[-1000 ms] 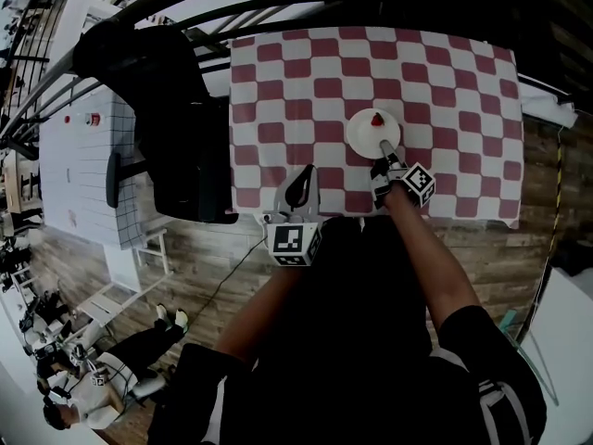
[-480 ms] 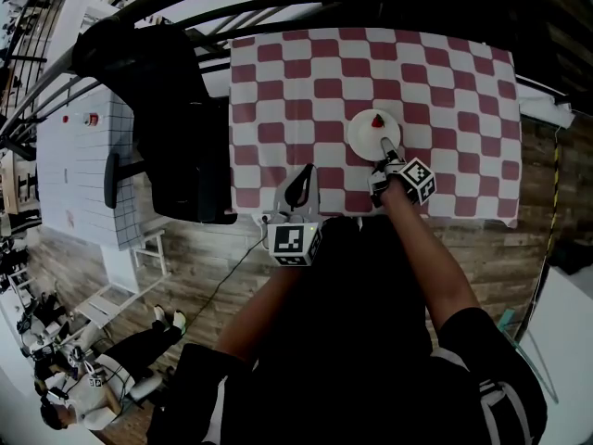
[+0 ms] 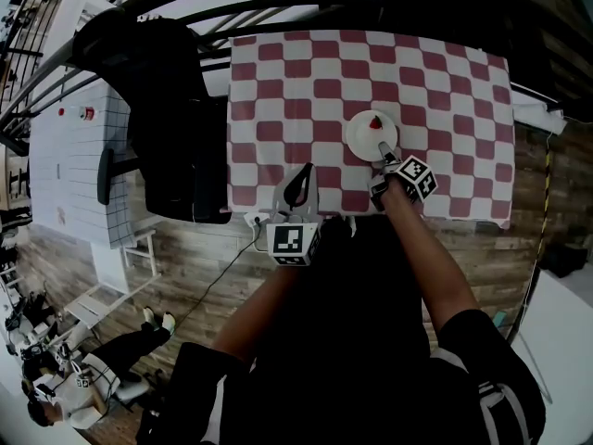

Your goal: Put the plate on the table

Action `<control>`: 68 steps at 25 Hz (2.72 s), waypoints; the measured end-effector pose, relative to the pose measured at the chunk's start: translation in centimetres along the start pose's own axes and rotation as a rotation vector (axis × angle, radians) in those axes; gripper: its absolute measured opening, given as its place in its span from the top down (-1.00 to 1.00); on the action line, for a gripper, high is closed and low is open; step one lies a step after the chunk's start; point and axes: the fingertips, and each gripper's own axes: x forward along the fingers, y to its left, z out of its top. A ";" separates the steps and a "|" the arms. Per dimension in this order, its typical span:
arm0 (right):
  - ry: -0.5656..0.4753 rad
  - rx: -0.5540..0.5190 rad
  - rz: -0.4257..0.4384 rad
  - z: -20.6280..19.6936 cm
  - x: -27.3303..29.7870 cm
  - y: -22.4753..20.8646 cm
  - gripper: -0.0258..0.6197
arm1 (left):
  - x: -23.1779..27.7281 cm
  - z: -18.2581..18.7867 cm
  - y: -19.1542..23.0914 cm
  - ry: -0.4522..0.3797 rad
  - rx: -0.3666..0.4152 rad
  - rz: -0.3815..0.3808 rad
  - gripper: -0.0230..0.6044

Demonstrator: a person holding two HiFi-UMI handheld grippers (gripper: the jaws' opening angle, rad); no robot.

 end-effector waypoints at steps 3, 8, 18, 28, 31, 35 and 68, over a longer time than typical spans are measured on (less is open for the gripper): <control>-0.013 0.032 -0.002 -0.2 -1.3 -1.0 0.18 | -0.6 0.3 -0.1 -0.010 -0.009 -0.008 0.90; -0.043 0.055 0.040 -0.1 -3.1 -1.1 0.21 | -1.0 0.6 -0.4 -0.028 -0.030 -0.022 0.90; -0.123 0.097 0.224 -1.3 -10.5 4.6 0.47 | -1.4 1.3 -3.7 -0.067 -0.126 -0.106 0.90; -0.114 -0.243 0.368 -6.0 -17.3 10.0 0.92 | -3.7 2.7 -6.7 -0.117 -0.116 -0.176 0.90; -0.114 -0.363 0.367 -6.8 -19.2 11.7 0.92 | -4.5 3.0 -7.2 -0.118 -0.103 -0.190 0.90; -0.141 -0.578 0.416 -7.2 -23.0 15.4 0.92 | -5.3 3.8 -8.5 -0.123 -0.090 -0.208 0.90; -0.478 -1.334 0.363 -5.5 -50.0 8.2 0.93 | -21.2 6.5 -34.8 -0.284 0.010 -0.176 0.90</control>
